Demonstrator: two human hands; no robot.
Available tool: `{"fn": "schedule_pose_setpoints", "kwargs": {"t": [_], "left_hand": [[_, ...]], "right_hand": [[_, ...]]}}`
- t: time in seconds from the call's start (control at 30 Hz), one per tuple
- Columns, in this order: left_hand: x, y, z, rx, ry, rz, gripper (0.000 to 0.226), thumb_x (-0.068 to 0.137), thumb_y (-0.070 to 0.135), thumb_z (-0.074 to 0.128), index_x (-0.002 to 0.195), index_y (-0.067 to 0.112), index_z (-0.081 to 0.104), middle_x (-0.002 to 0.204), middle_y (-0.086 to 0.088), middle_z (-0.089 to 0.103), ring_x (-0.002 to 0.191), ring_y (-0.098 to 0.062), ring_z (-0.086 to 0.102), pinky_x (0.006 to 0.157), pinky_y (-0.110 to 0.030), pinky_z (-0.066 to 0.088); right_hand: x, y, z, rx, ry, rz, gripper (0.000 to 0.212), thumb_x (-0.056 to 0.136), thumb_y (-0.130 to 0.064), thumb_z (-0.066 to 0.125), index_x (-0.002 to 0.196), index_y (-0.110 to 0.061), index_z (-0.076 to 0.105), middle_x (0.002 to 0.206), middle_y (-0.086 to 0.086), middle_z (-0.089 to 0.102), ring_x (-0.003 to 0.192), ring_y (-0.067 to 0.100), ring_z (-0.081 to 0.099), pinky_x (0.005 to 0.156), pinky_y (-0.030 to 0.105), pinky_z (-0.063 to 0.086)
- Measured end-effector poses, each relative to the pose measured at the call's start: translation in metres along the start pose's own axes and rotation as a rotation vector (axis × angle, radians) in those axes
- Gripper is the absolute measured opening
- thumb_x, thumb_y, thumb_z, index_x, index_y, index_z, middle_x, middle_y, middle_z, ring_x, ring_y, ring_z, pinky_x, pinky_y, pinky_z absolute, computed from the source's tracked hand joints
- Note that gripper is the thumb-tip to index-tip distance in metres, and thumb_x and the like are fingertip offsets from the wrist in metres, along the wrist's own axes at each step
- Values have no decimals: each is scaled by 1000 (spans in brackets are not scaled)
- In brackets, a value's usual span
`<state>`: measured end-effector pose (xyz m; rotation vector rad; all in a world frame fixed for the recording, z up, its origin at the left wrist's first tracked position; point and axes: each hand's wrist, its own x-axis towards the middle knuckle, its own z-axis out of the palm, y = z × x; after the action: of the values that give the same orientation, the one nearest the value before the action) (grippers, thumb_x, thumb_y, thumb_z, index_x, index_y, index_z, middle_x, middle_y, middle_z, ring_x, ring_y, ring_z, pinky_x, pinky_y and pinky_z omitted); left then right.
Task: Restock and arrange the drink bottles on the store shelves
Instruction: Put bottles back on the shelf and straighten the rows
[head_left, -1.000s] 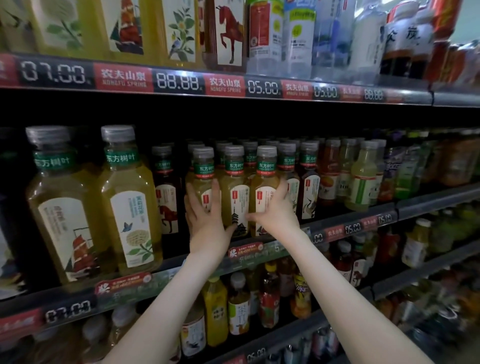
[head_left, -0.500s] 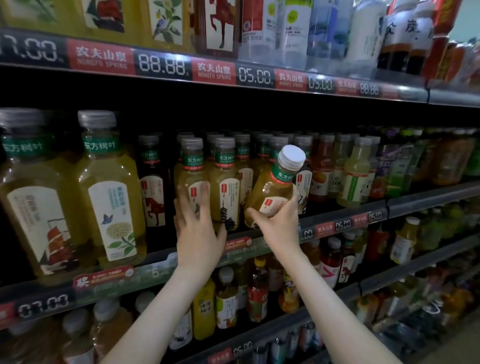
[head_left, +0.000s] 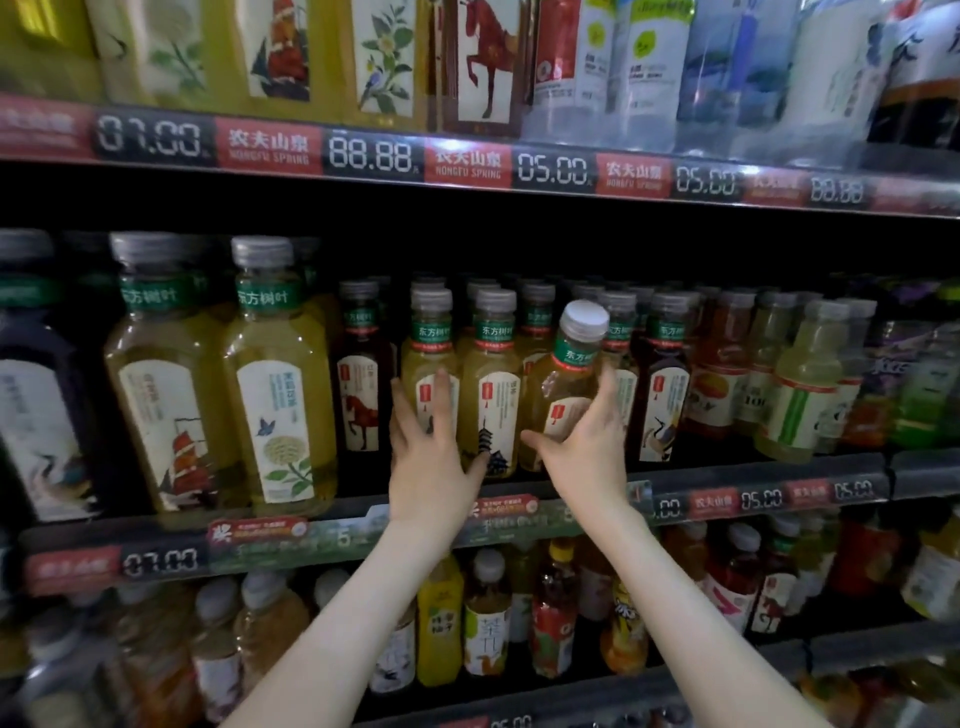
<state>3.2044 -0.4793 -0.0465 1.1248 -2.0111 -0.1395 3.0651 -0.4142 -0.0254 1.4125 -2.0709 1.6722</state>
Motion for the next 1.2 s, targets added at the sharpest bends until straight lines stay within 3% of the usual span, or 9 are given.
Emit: {"fn": "schedule_pose_setpoints", "kwargs": {"t": [0.17, 0.27, 0.4, 0.53, 0.63, 0.73, 0.83, 1.0, 1.2], "left_hand": [[-3, 5, -3, 8, 6, -10, 102, 90, 38, 60, 145, 35, -25, 156, -15, -17, 141, -42, 19, 90, -41, 51], [-4, 2, -3, 46, -3, 39, 98, 92, 35, 57, 145, 35, -25, 156, -19, -14, 137, -42, 29, 82, -38, 54], [-17, -2, -9, 55, -97, 53, 87, 95, 39, 49, 148, 32, -19, 157, -22, -8, 138, -42, 28, 92, -41, 49], [-48, -26, -6, 279, 103, 232, 67, 92, 44, 42, 150, 12, 27, 150, -23, 31, 135, -39, 35, 108, -57, 28], [-86, -59, 8, 367, 104, 366, 65, 91, 40, 45, 148, 13, 32, 154, -21, 24, 143, -35, 20, 112, -60, 13], [-128, -91, 20, 387, -45, 433, 71, 88, 33, 56, 150, 15, 26, 157, -21, 13, 146, -36, 9, 113, -62, 13], [-158, -113, 28, 373, -218, 445, 78, 83, 26, 66, 150, 18, 27, 156, -20, 15, 145, -35, 11, 113, -57, 18], [-177, -121, 19, 339, -347, 364, 76, 78, 24, 72, 144, 15, 37, 152, -20, 27, 140, -33, 23, 109, -53, 31], [-195, -132, 1, 336, -351, 317, 65, 77, 25, 75, 134, 11, 50, 147, -21, 37, 136, -30, 27, 108, -47, 27]], "right_hand": [[7, -7, 2, -144, -33, -2, 110, 76, -27, 79, 150, -36, -2, 137, 15, 38, 130, 35, 36, 106, 50, 37], [21, -11, 1, -183, -117, 80, 115, 74, -29, 80, 148, -42, -6, 149, 19, 26, 137, 41, 29, 107, 57, 36], [16, -15, -4, -279, -118, 91, 109, 81, -31, 75, 151, -36, -9, 155, 17, 5, 143, 37, 15, 107, 53, 36], [-20, 12, 3, -342, 51, -106, 84, 90, -29, 64, 153, -22, 9, 146, 18, 24, 134, 36, 26, 108, 51, 36], [-76, 41, 13, -218, 130, -343, 51, 93, -16, 56, 140, -7, 37, 121, 11, 42, 113, 25, 41, 98, 38, 42], [-135, 75, 29, -298, -81, -633, 41, 90, -12, 52, 129, -9, 44, 114, 5, 46, 101, 22, 48, 88, 33, 45], [-159, 97, 52, -344, -385, -405, 62, 84, -6, 64, 140, -12, 39, 131, 10, 45, 117, 27, 45, 95, 40, 48], [-130, 97, 89, -484, -717, -23, 84, 96, -17, 51, 152, -24, -10, 159, 6, -3, 145, 34, 4, 115, 40, 24], [-119, 109, 111, -505, -705, 21, 76, 90, -6, 53, 152, -22, 12, 154, 7, 0, 142, 37, 9, 112, 41, 29]]}}
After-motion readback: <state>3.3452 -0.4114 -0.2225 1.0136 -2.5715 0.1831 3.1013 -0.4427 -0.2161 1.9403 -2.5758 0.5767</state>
